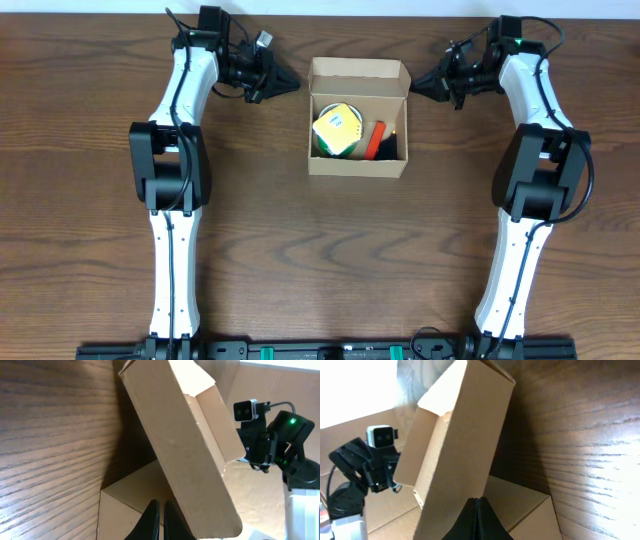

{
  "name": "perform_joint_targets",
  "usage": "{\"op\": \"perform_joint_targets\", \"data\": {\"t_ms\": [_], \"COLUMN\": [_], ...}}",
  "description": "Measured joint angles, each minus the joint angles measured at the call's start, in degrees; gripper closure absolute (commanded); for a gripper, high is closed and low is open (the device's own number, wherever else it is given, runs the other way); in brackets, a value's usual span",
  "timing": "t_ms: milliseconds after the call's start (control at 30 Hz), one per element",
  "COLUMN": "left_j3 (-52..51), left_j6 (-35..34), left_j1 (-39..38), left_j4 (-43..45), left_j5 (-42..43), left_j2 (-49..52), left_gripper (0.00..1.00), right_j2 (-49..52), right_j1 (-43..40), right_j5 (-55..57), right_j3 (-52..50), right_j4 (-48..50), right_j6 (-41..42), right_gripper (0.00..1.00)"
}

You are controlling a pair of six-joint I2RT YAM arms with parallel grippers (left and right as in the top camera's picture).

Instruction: Pack container

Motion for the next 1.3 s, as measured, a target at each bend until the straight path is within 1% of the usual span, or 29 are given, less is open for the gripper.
{"op": "perform_joint_targets", "data": {"t_ms": [233,433,667,933,1300], "left_j3": [0.0,0.0,0.0,0.0,0.0], "left_j6": [-1.88,-2.19,-3.48,-7.13,-15.72], "left_j1": [-0.02,0.0,0.02,0.0,-2.91], "left_j4": [-2.25,-2.45,-1.33,5.64,16.76], "left_j5": [-2.25,-5.31,-6.4,-3.3,1.27], "left_j2": [0.0,0.0,0.26,3.82,5.7], "left_gripper": [0.94,0.94,0.94,0.94,0.94], "right_j2": [1.62,5.4,6.78,6.8,6.8], "right_j1": [-0.55,-0.63,-0.63,-0.63,-0.63], "right_j5": [-0.24,-0.22,-0.57,-0.87,-0.96], "right_j3": [0.0,-0.02,-0.07,-0.07,-0.07], "right_j4": [-0.66,-0.63,2.6,5.18,7.96], "right_j6": [2.8,5.05,6.47,7.1,8.59], "right_gripper": [0.99,0.99,0.99,0.99,0.99]}}
